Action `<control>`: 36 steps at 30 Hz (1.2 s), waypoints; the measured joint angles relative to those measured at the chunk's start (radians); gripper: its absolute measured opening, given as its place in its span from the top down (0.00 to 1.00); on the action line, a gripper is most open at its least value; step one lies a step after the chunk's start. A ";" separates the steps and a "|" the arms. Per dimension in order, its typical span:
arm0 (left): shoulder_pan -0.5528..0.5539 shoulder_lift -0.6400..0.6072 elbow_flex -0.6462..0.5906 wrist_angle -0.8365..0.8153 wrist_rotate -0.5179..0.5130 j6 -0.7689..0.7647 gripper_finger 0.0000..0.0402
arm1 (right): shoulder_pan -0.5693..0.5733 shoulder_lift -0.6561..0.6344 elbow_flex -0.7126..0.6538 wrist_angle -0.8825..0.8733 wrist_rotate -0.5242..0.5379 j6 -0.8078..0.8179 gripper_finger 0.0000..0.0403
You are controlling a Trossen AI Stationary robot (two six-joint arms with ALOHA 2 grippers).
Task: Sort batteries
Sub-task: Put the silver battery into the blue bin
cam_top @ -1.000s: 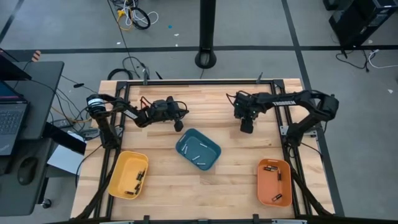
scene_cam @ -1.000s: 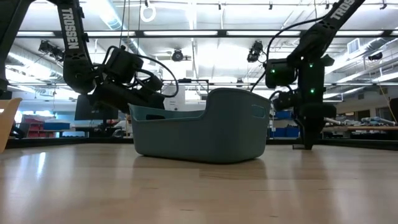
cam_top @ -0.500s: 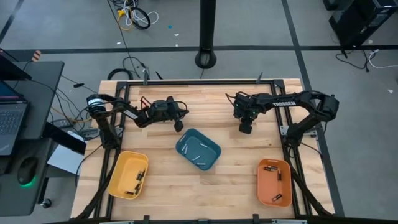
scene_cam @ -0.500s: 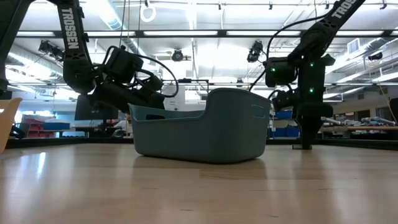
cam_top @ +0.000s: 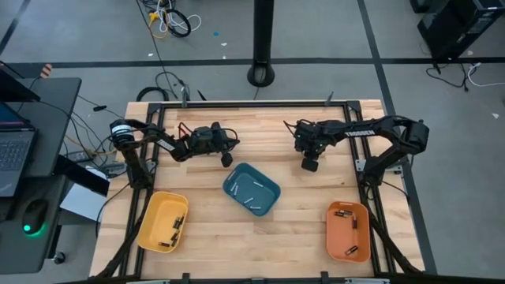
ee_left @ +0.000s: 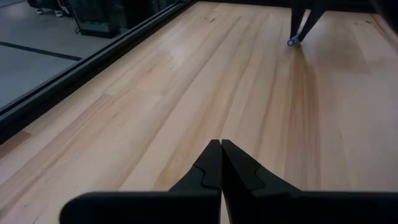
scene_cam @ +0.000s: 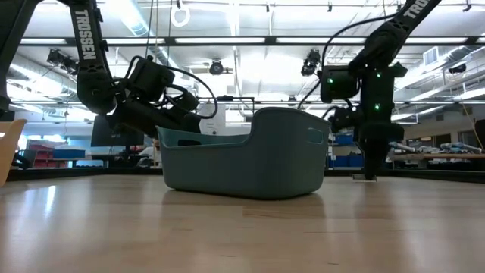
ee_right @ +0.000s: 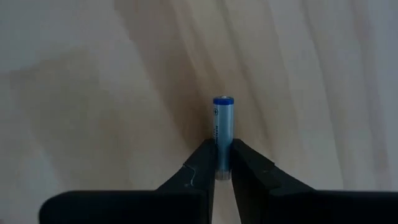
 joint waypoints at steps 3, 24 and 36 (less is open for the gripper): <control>0.000 0.000 0.000 0.000 0.000 0.000 0.99 | 0.013 0.000 0.028 -0.021 -0.003 0.000 0.88; 0.000 0.000 0.000 0.002 -0.014 0.000 0.99 | 0.280 -0.002 0.443 -0.051 -0.118 0.197 0.88; 0.009 -0.115 -0.011 0.089 -0.060 0.054 0.99 | 0.420 0.184 0.517 0.121 -0.142 0.378 0.88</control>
